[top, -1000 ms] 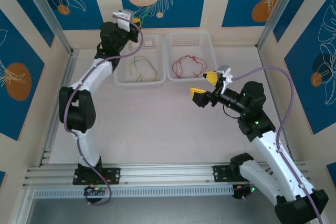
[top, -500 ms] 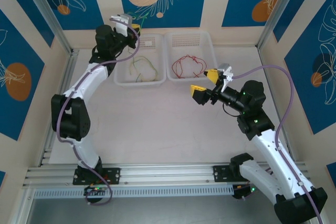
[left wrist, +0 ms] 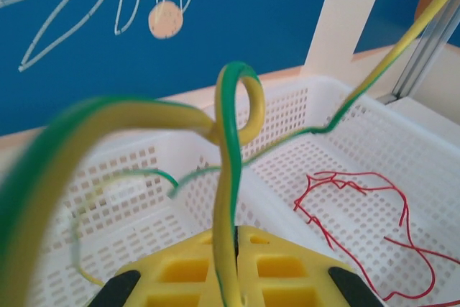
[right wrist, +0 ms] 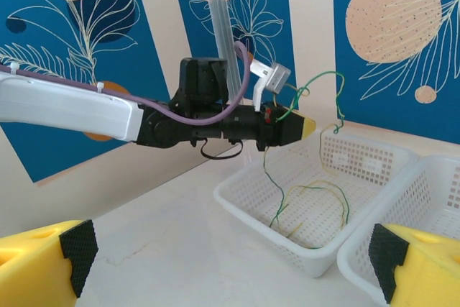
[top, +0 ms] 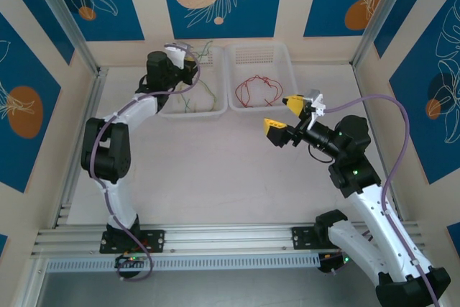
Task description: Untangle the cables
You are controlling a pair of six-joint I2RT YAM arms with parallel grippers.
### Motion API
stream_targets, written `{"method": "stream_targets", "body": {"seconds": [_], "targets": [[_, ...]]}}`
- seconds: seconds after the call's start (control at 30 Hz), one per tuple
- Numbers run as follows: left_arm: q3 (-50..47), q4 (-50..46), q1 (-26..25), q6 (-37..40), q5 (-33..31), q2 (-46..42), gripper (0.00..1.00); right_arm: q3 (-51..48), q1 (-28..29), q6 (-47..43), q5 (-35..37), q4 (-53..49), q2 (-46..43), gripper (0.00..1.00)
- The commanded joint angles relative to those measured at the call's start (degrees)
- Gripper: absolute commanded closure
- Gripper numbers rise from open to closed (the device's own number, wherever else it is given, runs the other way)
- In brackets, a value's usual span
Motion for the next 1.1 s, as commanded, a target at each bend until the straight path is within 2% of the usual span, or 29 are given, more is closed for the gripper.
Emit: {"method": "stream_targets", "body": {"seconds": [0.0,0.23,0.3,0.5,0.67,0.93,1.07], "targets": [[1.0,-4.0,-0.9,-2.3,-2.0,3.5,1.00,-0.9,-0.3,0.8,0.3,0.9,-0.3,0.01],[7.1,-15.5,-0.9,-8.8,-6.8,10.0,1.00,-0.8,-0.2,0.9,0.8,0.5,-0.5,0.00],[10.3,-19.8,-1.0,-10.0,-7.0,12.6,1.00,-0.9,-0.2,0.9,1.1,0.5,-0.5,0.00],[20.7,-34.1,-1.6,-12.0,-12.7,19.1,1.00,-0.7,-0.2,0.5,1.5,0.1,-0.5,0.00],[24.9,-37.9,-1.8,-11.7,-14.3,21.6,1.00,-0.7,-0.2,0.1,1.9,0.2,-0.2,0.00],[28.0,-37.4,-2.4,-10.6,-15.9,22.1,1.00,0.0,-0.2,0.1,1.7,0.7,1.4,0.00],[28.3,-37.9,-2.7,-10.1,-17.2,20.1,0.81,0.4,-0.2,0.0,1.7,0.1,1.3,0.01]]}}
